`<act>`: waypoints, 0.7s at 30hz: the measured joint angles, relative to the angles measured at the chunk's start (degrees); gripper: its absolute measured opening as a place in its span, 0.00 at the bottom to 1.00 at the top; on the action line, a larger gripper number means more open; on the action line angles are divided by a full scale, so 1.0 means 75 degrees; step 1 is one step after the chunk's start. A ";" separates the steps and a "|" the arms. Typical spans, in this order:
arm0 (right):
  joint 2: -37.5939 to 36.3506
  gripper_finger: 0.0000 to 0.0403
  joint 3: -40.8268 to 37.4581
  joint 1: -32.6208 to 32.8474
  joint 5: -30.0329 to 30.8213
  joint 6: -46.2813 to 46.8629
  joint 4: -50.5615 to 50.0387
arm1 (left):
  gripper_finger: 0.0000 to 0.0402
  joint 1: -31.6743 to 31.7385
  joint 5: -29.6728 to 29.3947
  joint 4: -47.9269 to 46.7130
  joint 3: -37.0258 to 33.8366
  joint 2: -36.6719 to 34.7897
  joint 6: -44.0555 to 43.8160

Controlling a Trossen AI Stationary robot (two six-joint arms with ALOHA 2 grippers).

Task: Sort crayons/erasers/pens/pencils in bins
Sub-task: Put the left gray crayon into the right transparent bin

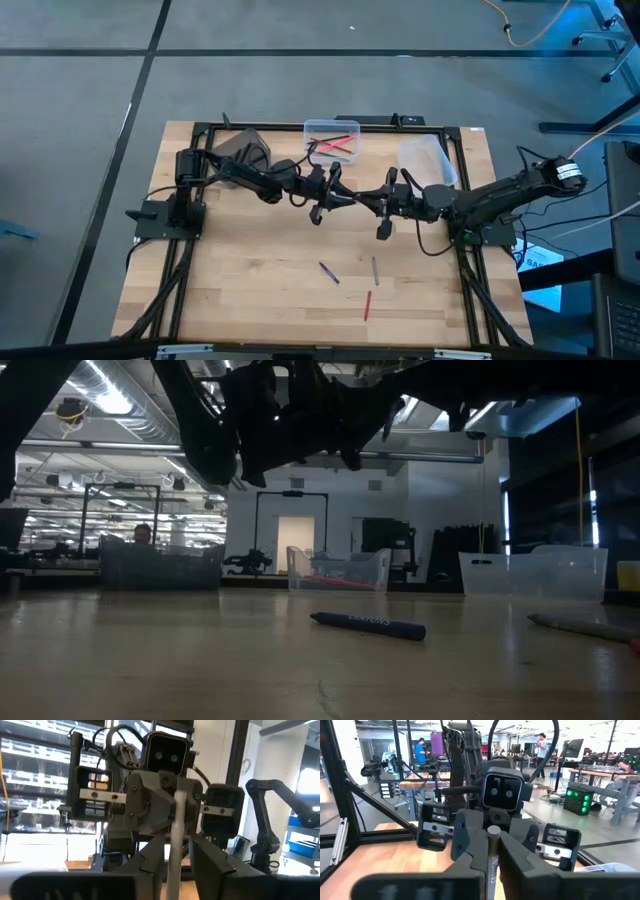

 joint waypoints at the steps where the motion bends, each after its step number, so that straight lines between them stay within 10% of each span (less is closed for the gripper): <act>1: -0.0017 0.06 0.0000 0.0000 0.0015 -0.0002 -0.0006 | 0.22 0.0001 -0.0005 -0.0088 0.0000 0.0000 0.0009; 10: -0.0936 0.06 0.0011 0.0000 0.1620 -0.0681 -0.1059 | 0.29 -0.0026 -0.1105 -0.2812 0.0000 0.0000 0.1301; 16: -0.1787 0.06 0.0499 -0.0447 0.4184 -0.0333 -0.4397 | 0.30 -0.0250 -0.1922 -0.3673 0.0000 0.0000 0.1846; 21: -0.1918 0.06 0.0965 -0.1567 0.4297 0.1764 -0.7674 | 0.30 -0.0638 -0.2571 -0.3908 0.0001 0.0000 0.2252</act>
